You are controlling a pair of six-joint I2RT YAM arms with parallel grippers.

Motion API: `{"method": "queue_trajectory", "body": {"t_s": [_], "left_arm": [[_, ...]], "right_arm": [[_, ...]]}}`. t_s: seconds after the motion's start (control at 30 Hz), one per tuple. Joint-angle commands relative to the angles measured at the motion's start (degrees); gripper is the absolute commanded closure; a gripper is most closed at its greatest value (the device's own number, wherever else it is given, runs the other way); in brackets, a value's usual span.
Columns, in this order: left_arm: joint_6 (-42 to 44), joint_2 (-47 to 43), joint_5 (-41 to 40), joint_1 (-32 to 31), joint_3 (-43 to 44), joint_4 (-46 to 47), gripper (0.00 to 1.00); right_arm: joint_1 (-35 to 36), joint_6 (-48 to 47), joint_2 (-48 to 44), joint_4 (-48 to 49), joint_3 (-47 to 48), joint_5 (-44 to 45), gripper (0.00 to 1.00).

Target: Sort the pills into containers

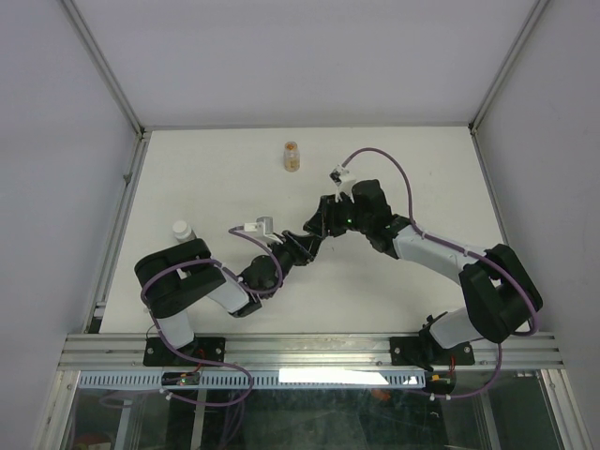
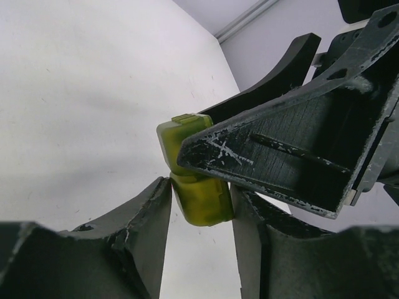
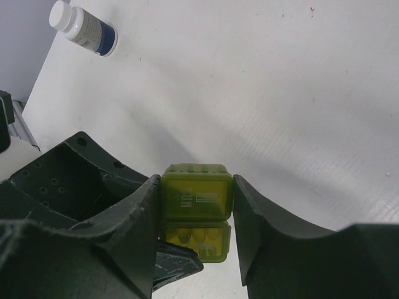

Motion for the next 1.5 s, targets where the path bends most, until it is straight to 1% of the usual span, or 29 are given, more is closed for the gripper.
{"method": "queue_trajectory", "body": {"t_s": [0.0,0.1,0.17,0.27,0.43,0.67,0.7,0.73,0.8,0.83,1.07,1.1,1.13,1.2,1.3,1.37,1.47], "left_arm": [[-1.4,-0.8,-3.9,-0.1,2.5,-1.0,0.64],[-0.2,-1.2,-4.6,-0.1,3.4,-3.6,0.77],[0.8,-1.2,-4.5,-0.1,3.6,-4.4,0.89],[1.7,-1.3,-4.1,0.0,2.9,-3.2,1.0],[0.7,-1.8,-2.7,0.6,1.1,-1.2,1.0],[0.5,-2.3,-2.1,1.2,-0.3,0.8,1.0],[0.5,-2.1,-1.7,1.3,-0.7,2.3,1.0],[0.6,-2.0,-0.8,1.5,-1.1,3.7,1.0],[0.6,-2.1,1.1,2.0,-1.9,6.3,1.0],[0.6,-2.3,1.8,2.1,-2.4,7.0,1.0],[0.1,-4.7,3.4,2.2,-5.0,8.2,1.0],[0.2,-4.9,3.4,2.2,-5.2,8.1,1.0],[0.0,-5.1,3.5,2.2,-5.4,8.1,1.0],[-0.1,-5.4,3.6,2.3,-5.6,8.2,1.0],[-0.1,-5.7,4.0,2.3,-6.0,8.7,1.0],[-0.2,-6.0,4.6,2.3,-6.2,9.3,1.0],[-0.1,-6.4,6.1,2.3,-6.2,9.9,1.0]], "right_arm": [[0.2,1.3,-0.3,1.6,0.4,-0.4,0.96],[0.2,1.3,-0.5,1.6,0.4,-0.8,0.96],[0.2,1.5,-0.6,1.5,0.4,-1.5,0.97],[-0.9,2.8,-1.1,2.2,-0.1,-3.5,0.99],[-5.4,7.4,-0.6,5.0,-1.4,-11.9,1.0],[-8.4,10.3,0.2,7.3,-2.2,-17.5,1.0],[-8.6,10.1,0.4,7.5,-2.2,-18.6,0.95],[-9.0,9.9,0.6,8.0,-2.4,-19.5,0.86],[-10.0,8.2,0.5,7.9,-2.7,-19.6,0.63],[-10.5,7.0,0.4,6.9,-2.5,-19.4,0.53],[-14.1,7.0,-1.4,-0.6,-0.8,-19.4,0.53],[-14.3,2.5,-1.6,-1.1,-0.7,-16.6,0.42],[-14.5,-0.7,-1.7,-1.7,-0.4,-14.4,0.35],[-14.7,-2.1,-1.9,-2.6,0.0,-14.9,0.3],[-14.8,-3.8,-2.0,-4.2,0.5,-13.2,0.3],[-14.8,-4.9,-1.3,-5.6,1.0,-11.9,0.35],[-15.0,-5.5,-0.5,-6.6,1.6,-12.9,0.43]]}}
